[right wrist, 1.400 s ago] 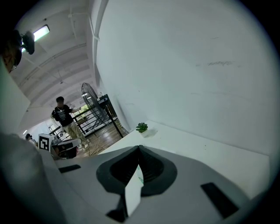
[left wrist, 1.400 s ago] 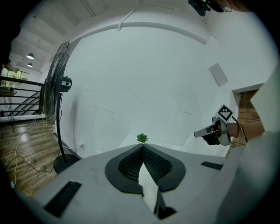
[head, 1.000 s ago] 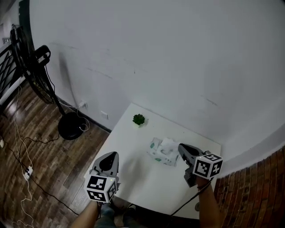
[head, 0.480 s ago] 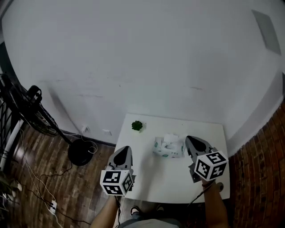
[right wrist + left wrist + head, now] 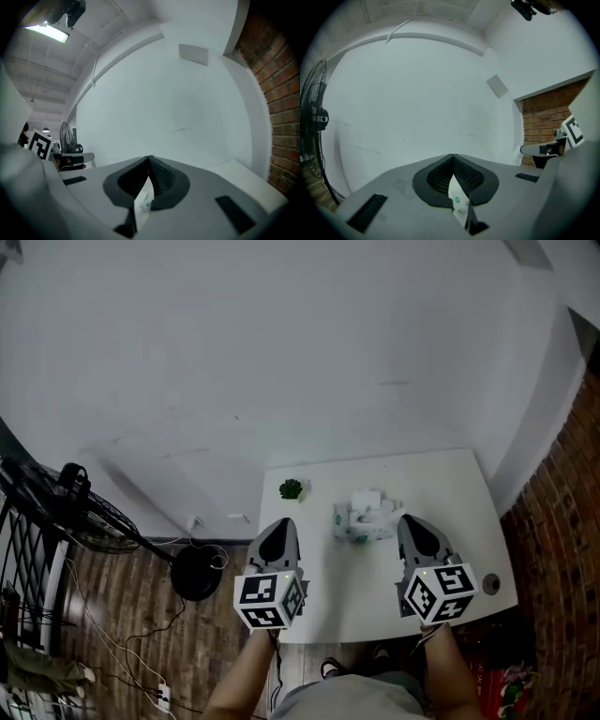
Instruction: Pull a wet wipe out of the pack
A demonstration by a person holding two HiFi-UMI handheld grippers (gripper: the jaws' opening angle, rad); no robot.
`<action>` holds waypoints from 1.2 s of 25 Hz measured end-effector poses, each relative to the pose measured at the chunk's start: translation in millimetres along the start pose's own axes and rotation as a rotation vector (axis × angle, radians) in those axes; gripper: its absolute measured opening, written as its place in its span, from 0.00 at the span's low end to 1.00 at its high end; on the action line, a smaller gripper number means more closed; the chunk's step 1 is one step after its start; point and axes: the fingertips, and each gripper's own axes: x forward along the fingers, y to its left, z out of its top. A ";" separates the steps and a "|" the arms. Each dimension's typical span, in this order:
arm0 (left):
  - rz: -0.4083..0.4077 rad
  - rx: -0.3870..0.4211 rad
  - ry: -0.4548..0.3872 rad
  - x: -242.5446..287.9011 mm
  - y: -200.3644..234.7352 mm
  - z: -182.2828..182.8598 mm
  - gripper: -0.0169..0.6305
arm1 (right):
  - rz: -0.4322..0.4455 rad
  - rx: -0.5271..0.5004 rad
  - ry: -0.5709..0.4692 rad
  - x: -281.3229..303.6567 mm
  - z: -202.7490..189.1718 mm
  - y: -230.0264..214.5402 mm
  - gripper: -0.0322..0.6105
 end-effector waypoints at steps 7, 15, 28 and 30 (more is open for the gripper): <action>-0.064 -0.061 0.022 7.8 -24.7 -11.2 0.03 | -0.055 0.020 -0.014 -14.4 -8.5 -4.5 0.05; -0.058 -0.085 0.025 8.9 -26.9 -15.7 0.03 | -0.071 -0.024 -0.012 -15.6 -0.5 -8.5 0.05; -0.044 -0.089 0.023 7.0 -32.7 -14.2 0.03 | -0.060 -0.041 -0.001 -20.6 2.4 -13.2 0.05; -0.042 -0.092 0.025 5.7 -34.8 -15.7 0.03 | -0.061 -0.043 0.001 -23.1 2.1 -14.2 0.05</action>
